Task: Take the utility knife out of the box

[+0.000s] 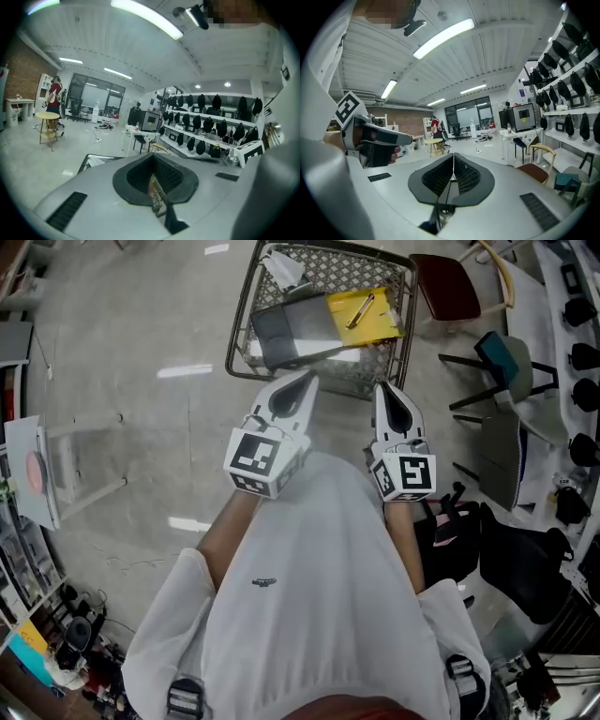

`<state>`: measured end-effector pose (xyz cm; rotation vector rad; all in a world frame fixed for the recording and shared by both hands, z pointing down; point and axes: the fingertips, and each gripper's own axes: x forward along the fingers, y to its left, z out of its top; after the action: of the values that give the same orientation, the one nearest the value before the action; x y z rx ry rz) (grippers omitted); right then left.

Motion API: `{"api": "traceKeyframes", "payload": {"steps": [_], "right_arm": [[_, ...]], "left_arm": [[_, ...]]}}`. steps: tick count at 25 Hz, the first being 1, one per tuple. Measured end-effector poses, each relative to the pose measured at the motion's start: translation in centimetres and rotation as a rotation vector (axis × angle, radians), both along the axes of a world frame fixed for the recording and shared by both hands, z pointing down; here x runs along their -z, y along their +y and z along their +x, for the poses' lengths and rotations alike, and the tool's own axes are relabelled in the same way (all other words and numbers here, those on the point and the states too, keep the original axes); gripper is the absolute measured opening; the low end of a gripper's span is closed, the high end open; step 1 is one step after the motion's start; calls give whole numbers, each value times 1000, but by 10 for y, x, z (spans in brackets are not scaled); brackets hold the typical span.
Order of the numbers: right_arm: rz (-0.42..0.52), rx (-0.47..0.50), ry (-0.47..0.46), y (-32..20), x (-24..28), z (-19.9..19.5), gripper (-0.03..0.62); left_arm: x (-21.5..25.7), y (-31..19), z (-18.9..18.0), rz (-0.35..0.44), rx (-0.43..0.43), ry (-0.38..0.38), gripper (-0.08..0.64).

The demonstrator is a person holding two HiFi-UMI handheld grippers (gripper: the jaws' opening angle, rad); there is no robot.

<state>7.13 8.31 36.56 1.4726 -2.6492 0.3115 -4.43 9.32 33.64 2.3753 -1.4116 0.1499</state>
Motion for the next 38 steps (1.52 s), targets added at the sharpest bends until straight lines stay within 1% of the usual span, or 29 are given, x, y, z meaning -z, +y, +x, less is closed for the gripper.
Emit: {"api": "traceKeyframes", "payload": {"steps": [6,11,14,17,22,25,29,32,38], "right_arm": [[-25,-42,19,-53,-3,-36,-1],[-28,-58,34,-85,-2,-51,-1],[-43,-57,40,-97,-2,-51,-1],[-50,-33,45,-108,-5,-51,0],[-65,-1,44,-124,-10,-43,0],[-66,8,37,-138,-9,-36,0],[-81,13,27,-152,-21,-21,0],[-87,37,24,-163,-30,-17,0],[-105,83,32,-187,-49,-12,0]], "left_arm": [[3,-57,-44,4,-6,32,-2],[-2,-88,-61,-2,-24,43,-3],[-2,-99,-60,-11,-27,49,-2],[-4,-108,-53,-24,-22,57,-2],[-8,-119,-40,-58,9,81,-2],[-11,-130,-39,-66,35,64,-2],[-6,-141,-31,-46,59,34,-3],[-10,-146,-29,-47,88,21,-3],[-22,-159,-19,-49,114,0,-2]]}}
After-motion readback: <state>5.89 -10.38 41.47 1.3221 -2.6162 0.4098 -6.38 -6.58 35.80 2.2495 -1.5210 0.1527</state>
